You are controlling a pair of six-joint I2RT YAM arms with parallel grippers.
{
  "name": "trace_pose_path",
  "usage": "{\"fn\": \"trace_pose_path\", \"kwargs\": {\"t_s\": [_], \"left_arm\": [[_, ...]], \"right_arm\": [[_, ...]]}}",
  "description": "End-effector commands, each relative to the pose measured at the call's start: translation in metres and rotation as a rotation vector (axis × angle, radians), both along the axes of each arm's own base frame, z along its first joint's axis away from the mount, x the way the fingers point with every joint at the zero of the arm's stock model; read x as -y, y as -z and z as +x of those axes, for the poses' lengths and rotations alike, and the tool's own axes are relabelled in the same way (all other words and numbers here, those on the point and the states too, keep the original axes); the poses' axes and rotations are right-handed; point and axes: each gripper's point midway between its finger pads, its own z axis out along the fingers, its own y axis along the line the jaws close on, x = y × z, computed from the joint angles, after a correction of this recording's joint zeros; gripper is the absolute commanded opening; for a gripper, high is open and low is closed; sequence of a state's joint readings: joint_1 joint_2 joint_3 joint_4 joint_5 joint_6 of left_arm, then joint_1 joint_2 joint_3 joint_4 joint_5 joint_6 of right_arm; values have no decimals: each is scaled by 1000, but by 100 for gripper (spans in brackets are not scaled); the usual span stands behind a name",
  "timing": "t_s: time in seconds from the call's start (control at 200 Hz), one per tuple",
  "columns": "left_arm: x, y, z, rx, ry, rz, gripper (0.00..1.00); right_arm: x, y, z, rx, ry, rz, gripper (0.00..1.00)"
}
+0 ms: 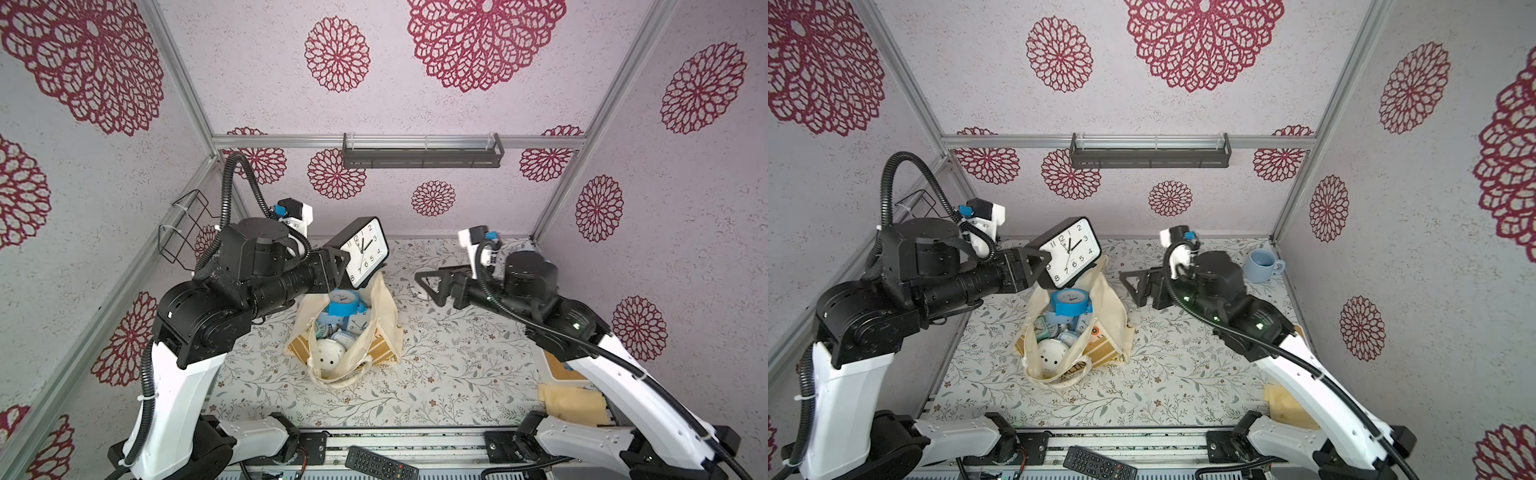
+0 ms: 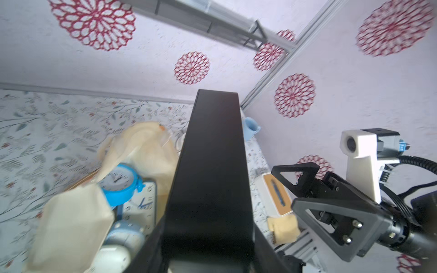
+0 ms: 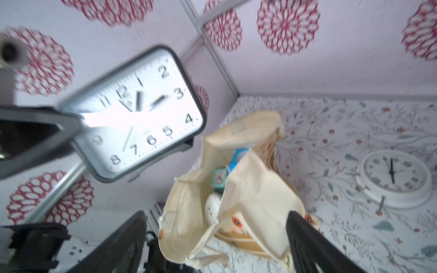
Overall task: Take the alarm clock out of the canvas bag
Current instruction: Pick up the alarm from the canvas bag.
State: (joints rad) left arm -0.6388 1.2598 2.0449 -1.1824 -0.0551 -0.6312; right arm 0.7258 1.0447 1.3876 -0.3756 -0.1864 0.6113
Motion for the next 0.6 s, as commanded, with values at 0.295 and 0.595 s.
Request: {"fn": "trace_pose_path", "kwargs": {"t_s": [0.295,0.595], "left_arm": [[66,-57,83,170,-22,-499,32],[81,-47,103,101,-39,-687,31]], "right_arm": [[49,-22,10,-88,-3,699,96],[32,-31,36,-35,-42,743,98]]}}
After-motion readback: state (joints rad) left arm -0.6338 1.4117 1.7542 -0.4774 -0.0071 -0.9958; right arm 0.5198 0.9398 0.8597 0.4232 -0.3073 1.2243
